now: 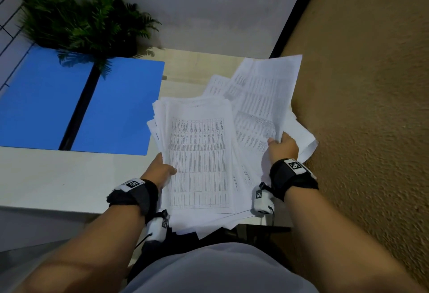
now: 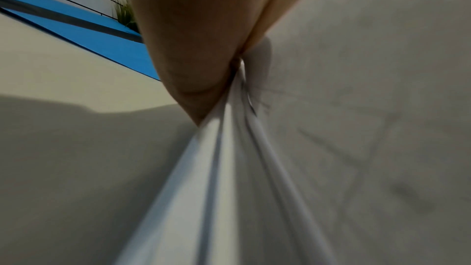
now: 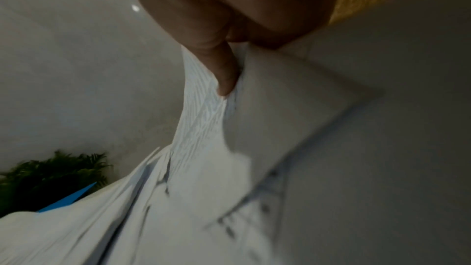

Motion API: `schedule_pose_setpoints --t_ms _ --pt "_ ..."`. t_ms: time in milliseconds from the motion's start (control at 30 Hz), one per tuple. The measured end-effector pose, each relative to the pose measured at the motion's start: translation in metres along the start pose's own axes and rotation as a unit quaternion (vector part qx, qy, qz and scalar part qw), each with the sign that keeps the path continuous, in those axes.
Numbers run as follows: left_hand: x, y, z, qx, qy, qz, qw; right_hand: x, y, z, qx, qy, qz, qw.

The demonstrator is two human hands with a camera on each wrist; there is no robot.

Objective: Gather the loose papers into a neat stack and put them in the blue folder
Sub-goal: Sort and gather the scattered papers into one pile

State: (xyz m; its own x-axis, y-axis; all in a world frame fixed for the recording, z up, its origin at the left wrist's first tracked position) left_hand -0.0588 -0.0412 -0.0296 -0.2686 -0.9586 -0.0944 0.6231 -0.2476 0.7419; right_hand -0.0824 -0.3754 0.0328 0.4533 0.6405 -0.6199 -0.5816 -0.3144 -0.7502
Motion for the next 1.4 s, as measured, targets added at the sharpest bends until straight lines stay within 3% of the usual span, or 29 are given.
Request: schedule_pose_setpoints --t_ms 233,400,500,633,767,833,933,1100,1167,1233,1300,1400 --pt "0.000 0.005 0.002 -0.007 -0.003 -0.029 1.000 -0.082 -0.042 0.004 -0.108 0.136 0.042 0.984" --pt "0.003 0.010 0.009 0.007 -0.002 -0.031 1.000 -0.133 -0.071 0.001 -0.158 0.228 -0.052 0.960" --pt "0.005 0.015 0.012 0.013 -0.002 -0.023 1.000 -0.148 -0.087 0.002 -0.162 0.222 -0.134 0.952" --pt "0.001 0.023 0.014 0.052 0.012 0.016 0.998 -0.131 -0.094 0.010 -0.150 0.138 -0.192 0.960" --pt "0.003 0.036 0.022 0.067 -0.012 0.007 0.998 -0.067 -0.067 0.019 -0.073 -0.062 -0.209 0.973" --pt "0.002 0.038 0.019 0.073 0.007 0.027 0.997 -0.040 -0.050 0.019 -0.042 -0.153 -0.143 0.977" --pt "-0.004 0.039 0.017 0.023 0.034 0.090 0.995 -0.017 -0.036 0.022 -0.018 -0.244 -0.010 0.970" --pt "-0.013 0.030 0.009 0.049 0.079 -0.046 0.995 0.004 -0.027 0.021 -0.040 -0.302 0.211 0.929" --pt "-0.015 0.026 0.005 0.046 0.101 -0.082 0.990 0.005 -0.029 0.018 -0.073 -0.290 0.318 0.900" --pt "-0.014 0.024 0.002 0.038 0.115 -0.105 0.987 -0.005 -0.031 0.014 -0.084 -0.230 0.355 0.902" --pt "-0.015 0.021 0.000 0.035 0.124 -0.108 0.986 -0.022 -0.034 0.005 -0.080 -0.151 0.319 0.932" --pt "-0.014 0.019 -0.002 0.030 0.131 -0.108 0.985 -0.054 -0.044 -0.006 -0.047 -0.055 0.171 0.983"
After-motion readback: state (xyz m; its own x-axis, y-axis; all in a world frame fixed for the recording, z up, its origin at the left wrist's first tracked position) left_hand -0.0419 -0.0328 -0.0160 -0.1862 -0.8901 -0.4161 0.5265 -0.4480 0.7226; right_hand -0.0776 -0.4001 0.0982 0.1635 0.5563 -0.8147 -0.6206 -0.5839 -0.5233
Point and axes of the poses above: each hand's wrist, its own z-axis away from the middle knuckle, its own x-axis out of the palm, y = z × x, the point moved 3 cm from there along -z, towards the middle knuckle, and after that the axes turned 1 degree about -y, right-handed, at the moved point
